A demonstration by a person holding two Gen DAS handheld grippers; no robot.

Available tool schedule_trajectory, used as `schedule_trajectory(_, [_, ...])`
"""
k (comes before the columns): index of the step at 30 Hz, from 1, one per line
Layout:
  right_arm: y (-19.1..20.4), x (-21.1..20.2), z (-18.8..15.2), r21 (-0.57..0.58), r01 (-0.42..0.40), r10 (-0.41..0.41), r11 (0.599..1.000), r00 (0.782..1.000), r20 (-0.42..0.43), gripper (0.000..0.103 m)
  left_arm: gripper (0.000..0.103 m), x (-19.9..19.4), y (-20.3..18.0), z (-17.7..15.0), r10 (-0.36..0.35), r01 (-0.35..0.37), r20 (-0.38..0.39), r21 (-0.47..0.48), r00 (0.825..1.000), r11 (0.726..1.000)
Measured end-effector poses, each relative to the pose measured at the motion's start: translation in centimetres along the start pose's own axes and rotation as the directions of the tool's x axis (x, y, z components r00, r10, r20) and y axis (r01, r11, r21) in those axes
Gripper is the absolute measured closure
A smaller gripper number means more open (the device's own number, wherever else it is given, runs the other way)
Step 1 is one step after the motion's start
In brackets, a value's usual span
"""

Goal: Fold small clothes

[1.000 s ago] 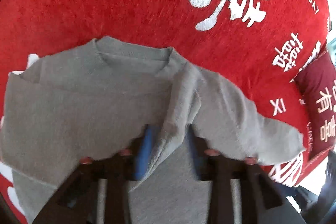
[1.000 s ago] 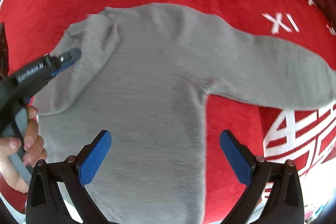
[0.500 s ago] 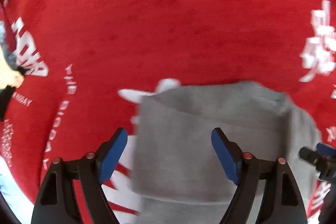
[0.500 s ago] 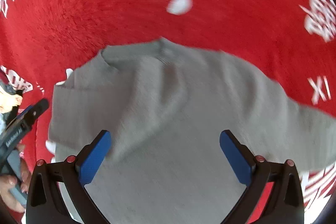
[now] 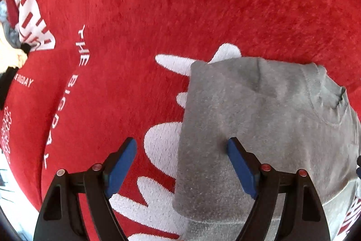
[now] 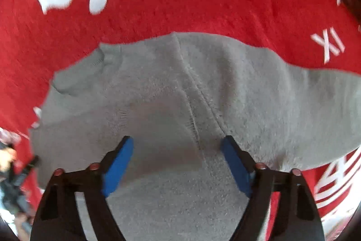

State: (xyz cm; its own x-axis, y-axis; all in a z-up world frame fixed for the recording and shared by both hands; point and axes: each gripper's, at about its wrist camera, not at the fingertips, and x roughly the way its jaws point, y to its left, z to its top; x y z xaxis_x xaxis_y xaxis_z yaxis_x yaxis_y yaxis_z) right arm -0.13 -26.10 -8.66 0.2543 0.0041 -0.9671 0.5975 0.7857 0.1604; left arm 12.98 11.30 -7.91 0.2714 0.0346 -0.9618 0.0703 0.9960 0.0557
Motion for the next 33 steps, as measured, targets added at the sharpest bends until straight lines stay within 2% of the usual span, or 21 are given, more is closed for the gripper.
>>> schedule_trajectory(2, [0.1,0.4,0.3,0.013,-0.064,0.064,0.998,0.998,-0.016,0.022,0.020,0.2,0.1,0.2,0.003,-0.003,-0.003,-0.004,1.000,1.000])
schedule_trajectory(4, [0.2,1.1,0.6,0.030,-0.048,0.049,0.998,0.998,-0.041,0.025,0.020,0.5,0.3,0.4,0.008,-0.008,-0.003,-0.009,1.000,1.000])
schedule_trajectory(5, [0.3,1.2,0.8,0.036,-0.029,0.030,0.999,0.999,-0.039,0.032,0.020,0.4,0.2,0.4,0.011,-0.011,-0.001,-0.010,1.000,1.000])
schedule_trajectory(7, [0.3,1.3,1.1,0.041,-0.015,0.017,0.999,0.999,-0.043,0.055,0.020,0.6,0.2,0.5,0.021,-0.021,0.001,-0.010,1.000,1.000])
schedule_trajectory(8, [0.2,1.3,1.4,0.042,-0.019,0.021,0.999,0.998,-0.058,0.071,0.020,0.6,0.1,0.4,0.028,-0.028,-0.004,-0.010,1.000,1.000])
schedule_trajectory(9, [-0.2,1.1,2.0,0.047,-0.035,0.039,0.998,0.997,-0.065,0.073,0.020,0.3,-0.1,0.3,0.029,-0.029,-0.005,-0.013,1.000,0.999])
schedule_trajectory(10, [-0.7,0.6,2.0,0.066,-0.093,0.097,0.993,0.994,-0.057,0.073,0.020,-0.1,-0.4,0.2,0.029,-0.029,0.000,-0.015,1.000,0.999])
schedule_trajectory(13, [-2.5,-1.1,1.5,0.112,-0.183,0.191,0.977,0.980,-0.062,0.068,0.020,-0.9,-0.6,0.0,0.027,-0.027,0.022,-0.015,0.999,1.000])
schedule_trajectory(14, [-3.5,-1.5,1.0,0.134,-0.210,0.220,0.969,0.973,-0.068,0.049,0.020,-0.8,-0.5,0.0,0.027,-0.026,0.018,-0.014,0.999,1.000])
schedule_trajectory(15, [-4.2,-1.8,0.5,0.153,-0.236,0.249,0.959,0.966,-0.068,0.038,0.020,-0.6,-0.5,0.0,0.027,-0.027,0.013,-0.013,1.000,1.000])
schedule_trajectory(16, [-4.6,-1.7,-0.3,0.180,-0.270,0.286,0.946,0.956,-0.068,0.035,0.020,-0.4,-0.4,0.0,0.030,-0.030,0.007,-0.012,1.000,0.999])
schedule_trajectory(18, [-5.2,-0.8,-1.6,0.234,-0.316,0.342,0.919,0.936,-0.080,0.035,0.020,-0.2,-0.3,0.1,0.034,-0.034,0.004,-0.014,0.999,0.999])
schedule_trajectory(22, [-5.3,0.1,-2.6,0.274,-0.369,0.390,0.888,0.920,-0.025,0.036,0.020,0.3,-0.2,0.4,0.046,-0.046,0.007,-0.011,0.999,0.999])
schedule_trajectory(23, [-4.8,0.2,-2.2,0.271,-0.371,0.392,0.888,0.920,-0.023,0.040,0.020,0.4,-0.2,0.5,0.051,-0.051,0.011,-0.007,0.999,0.999])
schedule_trajectory(25, [-2.4,0.9,-1.0,0.239,-0.349,0.371,0.906,0.927,-0.055,0.080,0.020,0.3,-0.3,0.7,0.073,-0.073,0.025,0.001,0.997,0.997])
schedule_trajectory(26, [-1.5,0.9,-0.1,0.204,-0.337,0.355,0.919,0.933,-0.059,0.095,0.020,0.2,-0.4,0.8,0.086,-0.086,0.032,0.002,0.996,0.996])
schedule_trajectory(31, [0.9,-3.3,3.7,0.024,-0.437,0.435,0.899,0.899,0.060,0.095,0.020,0.6,0.3,1.2,0.138,-0.138,0.050,-0.007,0.989,0.990])
schedule_trajectory(33, [0.8,-3.6,4.3,0.010,-0.430,0.428,0.903,0.901,0.072,0.095,0.020,1.1,0.6,1.2,0.144,-0.143,0.039,-0.009,0.989,0.990])
